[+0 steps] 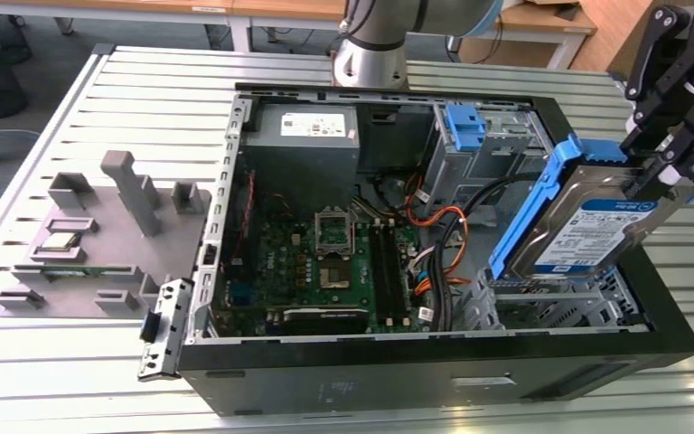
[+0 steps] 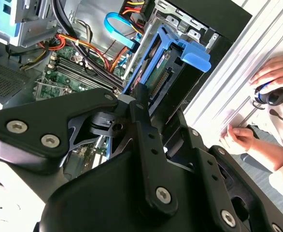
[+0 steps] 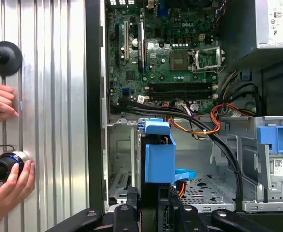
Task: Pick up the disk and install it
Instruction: 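Insert the disk into the insertion slot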
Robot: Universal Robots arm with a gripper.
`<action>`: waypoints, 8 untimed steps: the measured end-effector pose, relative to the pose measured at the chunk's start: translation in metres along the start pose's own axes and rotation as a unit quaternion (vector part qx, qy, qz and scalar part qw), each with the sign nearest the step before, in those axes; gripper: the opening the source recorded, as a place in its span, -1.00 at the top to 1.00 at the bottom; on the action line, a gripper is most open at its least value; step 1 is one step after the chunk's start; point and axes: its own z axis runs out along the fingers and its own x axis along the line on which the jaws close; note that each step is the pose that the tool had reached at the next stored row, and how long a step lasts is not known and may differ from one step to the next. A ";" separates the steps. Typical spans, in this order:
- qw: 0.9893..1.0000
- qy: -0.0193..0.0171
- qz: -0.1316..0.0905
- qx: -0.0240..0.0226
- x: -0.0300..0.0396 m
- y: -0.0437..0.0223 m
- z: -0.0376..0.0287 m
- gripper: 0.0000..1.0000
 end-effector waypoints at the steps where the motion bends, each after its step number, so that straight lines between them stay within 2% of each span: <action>1: 1.000 0.000 0.000 0.000 0.0000 -0.0003 0.0004 0.31; 8: 1.000 0.000 0.000 0.000 -0.0001 -0.0020 0.0049 0.31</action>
